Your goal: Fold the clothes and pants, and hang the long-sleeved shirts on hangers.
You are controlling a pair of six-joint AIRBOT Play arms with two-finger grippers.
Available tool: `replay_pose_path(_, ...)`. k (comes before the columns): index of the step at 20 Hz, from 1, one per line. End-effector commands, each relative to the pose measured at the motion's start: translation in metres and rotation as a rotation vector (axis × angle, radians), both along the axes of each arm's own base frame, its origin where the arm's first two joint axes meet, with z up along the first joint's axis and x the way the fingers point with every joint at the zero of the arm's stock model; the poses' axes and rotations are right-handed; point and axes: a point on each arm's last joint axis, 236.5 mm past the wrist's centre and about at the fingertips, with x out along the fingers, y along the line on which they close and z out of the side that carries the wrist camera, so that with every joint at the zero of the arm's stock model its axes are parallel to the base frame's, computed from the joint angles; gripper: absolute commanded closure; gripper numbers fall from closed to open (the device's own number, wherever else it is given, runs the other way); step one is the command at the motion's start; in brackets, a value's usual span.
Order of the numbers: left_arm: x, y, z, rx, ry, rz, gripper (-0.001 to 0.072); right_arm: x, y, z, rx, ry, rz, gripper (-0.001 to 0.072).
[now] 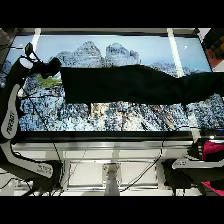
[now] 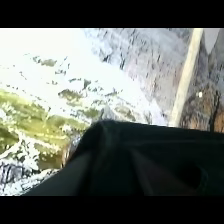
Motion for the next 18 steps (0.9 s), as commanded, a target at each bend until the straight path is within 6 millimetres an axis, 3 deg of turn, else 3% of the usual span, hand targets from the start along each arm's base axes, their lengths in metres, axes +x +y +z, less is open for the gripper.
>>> replay_pose_path(1,0.007,-0.004,-0.015,0.009,0.001,0.002,0.0206,0.014,0.01,0.004,-0.01,-0.016,0.025,0.0676)
replay_pose_path(4,0.005,-0.011,-0.016,-0.027,0.016,-0.002,0.0216,0.019,0.018,0.003,-0.009,-0.013,0.047,0.0676)
replay_pose_path(6,-0.01,-0.048,-0.017,-0.115,0.068,-0.091,0.0398,0.019,0.02,0.003,-0.016,-0.01,0.063,0.0676)
replay_pose_path(7,-0.024,-0.071,-0.021,-0.085,0.086,-0.219,0.0402,0.019,0.019,0.002,-0.017,-0.008,0.063,0.0676)
replay_pose_path(8,-0.045,-0.097,-0.028,-0.056,0.123,-0.36,0.0399,0.019,0.019,0.001,-0.015,-0.004,0.063,0.0676)
replay_pose_path(10,-0.083,-0.145,-0.041,-0.065,0.218,-0.538,0.0218,0.018,0.02,-0.004,-0.006,0.008,0.065,0.0676)
replay_pose_path(12,-0.099,-0.177,-0.053,-0.06,0.249,-0.621,0.0205,0.018,0.02,-0.006,-0.002,0.013,0.065,0.0676)
replay_pose_path(15,-0.112,-0.21,-0.067,-0.102,0.286,-0.671,0.0204,0.017,0.021,-0.007,-0.016,0.026,0.105,0.0676)
replay_pose_path(18,-0.115,-0.221,-0.081,-0.186,0.347,-0.625,0.0206,0.017,0.022,-0.007,-0.021,0.025,0.115,0.0676)
